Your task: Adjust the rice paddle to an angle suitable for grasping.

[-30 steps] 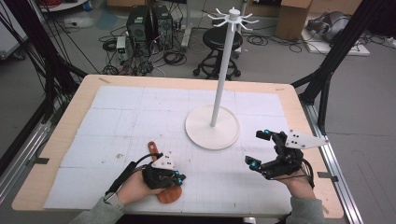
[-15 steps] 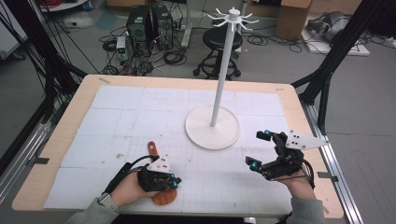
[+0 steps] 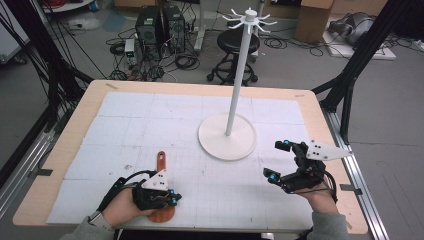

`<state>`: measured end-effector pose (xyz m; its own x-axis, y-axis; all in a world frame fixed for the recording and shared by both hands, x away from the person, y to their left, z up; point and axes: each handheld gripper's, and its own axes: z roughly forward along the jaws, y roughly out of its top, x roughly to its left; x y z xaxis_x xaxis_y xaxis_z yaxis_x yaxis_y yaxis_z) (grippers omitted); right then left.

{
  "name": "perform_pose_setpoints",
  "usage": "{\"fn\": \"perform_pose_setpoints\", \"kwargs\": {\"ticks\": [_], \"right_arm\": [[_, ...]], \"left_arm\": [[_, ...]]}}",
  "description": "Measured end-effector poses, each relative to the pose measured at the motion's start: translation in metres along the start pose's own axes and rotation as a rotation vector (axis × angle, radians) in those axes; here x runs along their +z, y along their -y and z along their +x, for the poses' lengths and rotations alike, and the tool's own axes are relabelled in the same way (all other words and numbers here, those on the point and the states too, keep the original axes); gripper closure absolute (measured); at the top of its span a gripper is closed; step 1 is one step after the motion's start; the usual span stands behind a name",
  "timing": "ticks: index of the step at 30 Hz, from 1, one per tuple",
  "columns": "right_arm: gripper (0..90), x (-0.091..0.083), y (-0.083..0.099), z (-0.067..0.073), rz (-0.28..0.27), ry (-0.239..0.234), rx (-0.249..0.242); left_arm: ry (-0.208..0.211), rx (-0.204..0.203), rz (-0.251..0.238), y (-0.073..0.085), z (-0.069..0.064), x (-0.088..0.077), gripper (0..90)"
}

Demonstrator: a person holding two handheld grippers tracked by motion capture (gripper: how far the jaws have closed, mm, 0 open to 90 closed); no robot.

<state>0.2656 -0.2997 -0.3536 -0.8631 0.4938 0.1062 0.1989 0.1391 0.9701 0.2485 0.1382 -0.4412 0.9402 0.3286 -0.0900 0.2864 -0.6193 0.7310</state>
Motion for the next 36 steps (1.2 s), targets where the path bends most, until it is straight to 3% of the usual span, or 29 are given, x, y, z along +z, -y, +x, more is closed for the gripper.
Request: {"fn": "perform_pose_setpoints", "kwargs": {"ticks": [6,15,21,24,26,31,33,36], "right_arm": [[0.3,0.001,0.000,0.000,0.004,-0.001,0.003],[0.3,0.002,0.001,0.000,0.009,-0.001,0.002],[0.3,0.002,0.001,0.000,0.013,-0.002,0.005],[0.3,0.002,0.001,0.001,0.009,-0.002,0.003],[0.3,0.001,0.000,0.000,0.004,-0.001,0.007],[0.3,0.002,0.000,0.001,0.009,0.001,0.004],[0.3,0.003,0.000,0.001,0.012,0.001,0.004],[0.3,0.004,0.001,0.001,0.018,0.001,-0.002]], "left_arm": [[-0.033,-0.028,0.020,0.012,0.007,-0.017,89.6],[-0.084,-0.078,0.008,0.033,0.019,-0.041,89.6],[-0.104,-0.084,0.007,0.036,0.025,-0.046,89.6],[-0.110,-0.095,-0.021,0.034,0.029,-0.048,89.6],[-0.138,-0.116,-0.046,0.032,0.033,-0.050,89.6],[-0.267,-0.209,-0.084,0.031,0.054,-0.054,89.6],[-0.287,-0.245,-0.093,0.033,0.063,-0.054,89.6],[-0.295,-0.261,-0.099,0.035,0.071,-0.054,89.6]]}}
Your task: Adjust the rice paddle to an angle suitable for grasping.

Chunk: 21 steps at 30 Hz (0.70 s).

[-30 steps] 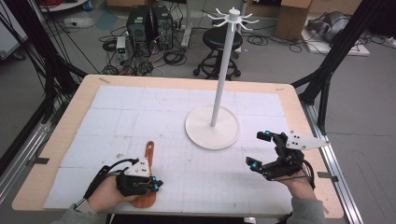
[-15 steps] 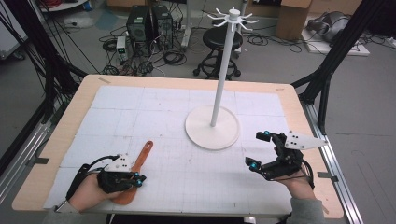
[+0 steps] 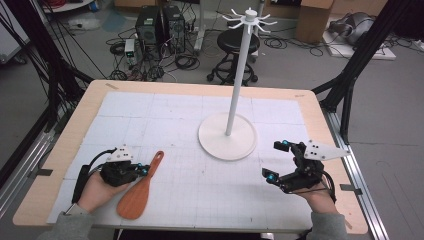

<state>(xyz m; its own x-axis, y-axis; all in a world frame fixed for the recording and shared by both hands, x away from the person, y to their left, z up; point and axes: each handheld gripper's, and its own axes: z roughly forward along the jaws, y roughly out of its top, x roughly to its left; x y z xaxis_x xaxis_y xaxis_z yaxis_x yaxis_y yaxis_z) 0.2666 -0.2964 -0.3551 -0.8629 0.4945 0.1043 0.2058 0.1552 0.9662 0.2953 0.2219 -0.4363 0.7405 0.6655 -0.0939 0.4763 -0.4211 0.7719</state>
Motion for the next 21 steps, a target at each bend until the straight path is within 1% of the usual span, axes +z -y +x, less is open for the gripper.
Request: {"fn": "perform_pose_setpoints", "kwargs": {"ticks": [2,3,4,5,6,7,8,9,10,11,12,15,17,21], "right_arm": [[0.3,0.000,0.000,0.000,-0.001,0.000,0.001],[0.3,0.000,0.000,0.000,-0.001,0.000,0.001],[0.3,0.000,0.000,0.000,0.001,0.002,0.000],[0.3,0.000,0.000,0.001,0.003,0.000,0.003],[0.3,0.000,0.000,0.001,0.003,-0.001,0.003],[0.3,0.001,0.000,0.001,0.003,-0.001,0.000],[0.3,0.001,0.000,0.001,0.003,-0.001,-0.002],[0.3,0.001,0.000,0.001,0.002,-0.001,-0.001],[0.4,0.000,-0.001,0.001,0.001,-0.003,-0.003],[0.3,0.000,0.000,0.001,0.000,-0.002,-0.001],[0.3,0.000,0.000,0.001,0.003,-0.001,0.003],[0.3,0.000,0.000,0.001,0.003,-0.002,0.004],[0.3,0.000,0.000,0.001,0.000,-0.002,0.003],[0.4,0.000,0.000,0.001,0.001,-0.002,0.003]], "left_arm": [[-0.001,-0.012,-0.010,0.000,0.007,0.002,89.6],[-0.001,-0.012,-0.010,0.000,0.007,0.002,89.6],[0.003,-0.023,-0.021,0.000,0.013,0.004,89.6],[0.003,-0.023,-0.021,0.000,0.013,0.004,89.6],[0.003,-0.033,-0.020,-0.002,0.016,0.008,89.6],[0.002,-0.026,-0.008,-0.003,0.018,0.008,89.6],[-0.008,-0.019,-0.004,-0.005,0.019,0.011,89.6],[-0.008,-0.019,-0.004,-0.005,0.019,0.011,89.6],[-0.017,-0.008,0.001,-0.007,0.020,0.013,89.6],[-0.033,0.017,0.008,-0.010,0.020,0.018,89.6],[-0.025,0.014,0.009,-0.010,0.021,0.020,89.6],[-0.025,0.012,0.017,-0.010,0.023,0.023,89.6],[-0.028,0.001,0.010,-0.011,0.024,0.022,89.6],[-0.025,0.004,0.013,-0.011,0.023,0.024,89.6]]}}
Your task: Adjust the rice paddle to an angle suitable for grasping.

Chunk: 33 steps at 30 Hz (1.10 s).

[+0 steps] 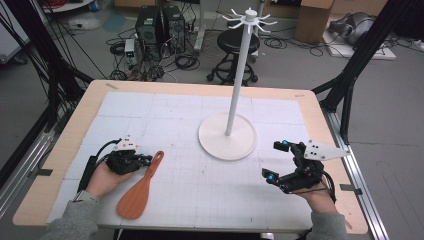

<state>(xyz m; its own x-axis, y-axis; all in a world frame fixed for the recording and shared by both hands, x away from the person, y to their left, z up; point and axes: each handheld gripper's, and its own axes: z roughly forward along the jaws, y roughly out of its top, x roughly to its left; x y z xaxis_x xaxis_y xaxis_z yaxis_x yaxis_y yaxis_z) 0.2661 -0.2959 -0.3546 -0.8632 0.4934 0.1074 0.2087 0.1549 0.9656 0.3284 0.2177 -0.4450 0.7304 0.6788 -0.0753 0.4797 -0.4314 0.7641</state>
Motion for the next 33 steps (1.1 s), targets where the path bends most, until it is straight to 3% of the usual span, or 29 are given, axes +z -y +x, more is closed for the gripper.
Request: {"fn": "perform_pose_setpoints", "kwargs": {"ticks": [14,20,24,33], "right_arm": [[0.3,0.001,0.000,-0.001,0.002,-0.003,-0.001],[0.4,0.001,0.000,-0.001,0.005,-0.004,-0.001],[0.3,0.001,0.000,-0.001,0.007,-0.006,0.002],[0.3,0.001,0.000,0.000,0.008,-0.005,0.005]], "left_arm": [[0.013,0.020,0.006,-0.002,-0.007,0.003,89.6],[0.040,0.053,0.018,-0.006,-0.021,0.009,89.5],[0.056,0.095,0.036,-0.012,-0.033,0.014,89.5],[0.083,0.133,0.051,-0.014,-0.043,0.016,89.5]]}}
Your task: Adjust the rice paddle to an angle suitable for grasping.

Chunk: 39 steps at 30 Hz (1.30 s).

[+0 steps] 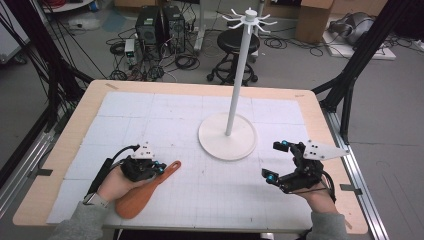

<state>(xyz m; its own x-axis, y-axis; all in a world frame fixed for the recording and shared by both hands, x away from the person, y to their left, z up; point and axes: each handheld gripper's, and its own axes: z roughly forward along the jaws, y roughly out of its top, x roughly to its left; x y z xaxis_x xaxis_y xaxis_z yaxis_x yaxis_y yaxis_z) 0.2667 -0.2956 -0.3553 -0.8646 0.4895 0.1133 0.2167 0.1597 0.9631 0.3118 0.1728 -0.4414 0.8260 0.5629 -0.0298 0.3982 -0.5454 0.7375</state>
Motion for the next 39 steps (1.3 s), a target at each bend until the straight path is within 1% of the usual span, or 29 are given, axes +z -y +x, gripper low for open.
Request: {"fn": "perform_pose_setpoints", "kwargs": {"ticks": [1,2,3,4,5,7,8,9,10,12,13,14,15,16,17,18,19,21,22,23,26,27,29,31,36,39], "right_arm": [[0.4,0.000,0.000,0.000,-0.001,-0.002,-0.003],[0.3,0.000,0.000,0.000,0.000,-0.001,-0.004],[0.3,0.000,0.000,0.000,0.000,-0.001,-0.004],[0.3,0.000,0.000,0.000,0.000,-0.001,-0.004],[0.3,0.000,0.000,0.000,0.000,-0.001,-0.002],[0.3,0.000,0.000,0.000,-0.001,0.000,-0.003],[0.3,0.000,0.000,-0.001,-0.004,0.000,-0.006],[0.3,0.000,0.000,-0.001,-0.004,0.000,-0.006],[0.3,0.000,0.000,0.000,-0.001,0.000,-0.003],[0.4,0.000,0.000,0.000,0.000,0.000,-0.001],[0.4,0.000,0.000,0.000,0.000,0.000,-0.001],[0.3,0.000,0.000,0.000,0.001,-0.001,0.000],[0.3,0.000,0.000,0.000,-0.002,0.000,-0.005],[0.4,0.000,0.000,0.000,0.001,-0.001,-0.002],[0.3,0.000,0.000,0.000,-0.001,0.000,-0.003],[0.4,-0.001,0.000,0.000,-0.002,0.001,-0.003],[0.3,-0.001,0.000,0.000,-0.002,0.001,-0.005],[0.3,-0.001,0.000,0.000,0.001,0.000,-0.002],[0.3,-0.001,0.000,0.000,0.001,0.000,-0.002],[0.3,0.000,0.000,0.000,0.000,0.000,-0.003],[0.3,0.000,0.000,0.000,0.000,0.000,-0.003],[0.4,-0.001,0.000,0.000,0.001,0.000,-0.002],[0.3,-0.001,0.000,0.000,0.000,0.001,-0.003],[0.3,-0.001,0.000,0.000,-0.001,0.002,-0.006],[0.3,-0.001,0.000,0.000,-0.001,0.002,-0.006],[0.3,0.000,0.001,0.000,0.002,0.002,0.000]], "left_arm": [[0.000,0.000,0.000,0.000,0.000,0.000,89.6],[0.006,0.019,0.004,-0.002,-0.003,0.001,89.5],[0.006,0.019,0.004,-0.002,-0.003,0.001,89.5],[0.016,0.019,0.002,-0.002,-0.005,0.002,89.5],[0.007,0.046,0.009,-0.003,-0.009,0.003,89.5],[0.003,0.048,0.010,-0.004,-0.011,0.003,89.6],[0.025,0.061,0.011,-0.005,-0.013,0.004,89.5],[0.025,0.061,0.011,-0.005,-0.013,0.004,89.6],[0.025,0.071,0.015,-0.005,-0.016,0.005,89.5],[0.049,0.076,0.011,-0.006,-0.017,0.005,89.5],[0.049,0.076,0.011,-0.006,-0.017,0.005,89.5],[0.051,0.090,0.014,-0.006,-0.019,0.005,89.5],[0.068,0.085,0.012,-0.006,-0.020,0.006,89.5],[0.085,0.091,0.013,-0.006,-0.021,0.006,89.5],[0.090,0.105,0.012,-0.006,-0.023,0.006,89.5],[0.090,0.105,0.012,-0.006,-0.023,0.006,89.5],[0.116,0.121,0.015,-0.006,-0.027,0.006,89.5],[0.130,0.132,0.012,-0.007,-0.030,0.007,89.6],[0.130,0.132,0.012,-0.007,-0.030,0.007,89.5],[0.152,0.142,0.017,-0.007,-0.033,0.007,89.6],[0.161,0.154,0.019,-0.007,-0.035,0.008,89.5],[0.171,0.161,0.019,-0.007,-0.037,0.008,89.5],[0.176,0.169,0.023,-0.008,-0.038,0.007,89.5],[0.178,0.168,0.023,-0.007,-0.039,0.007,89.6],[0.199,0.180,0.029,-0.008,-0.043,0.007,89.6],[0.208,0.174,0.023,-0.007,-0.042,0.008,89.5]]}}
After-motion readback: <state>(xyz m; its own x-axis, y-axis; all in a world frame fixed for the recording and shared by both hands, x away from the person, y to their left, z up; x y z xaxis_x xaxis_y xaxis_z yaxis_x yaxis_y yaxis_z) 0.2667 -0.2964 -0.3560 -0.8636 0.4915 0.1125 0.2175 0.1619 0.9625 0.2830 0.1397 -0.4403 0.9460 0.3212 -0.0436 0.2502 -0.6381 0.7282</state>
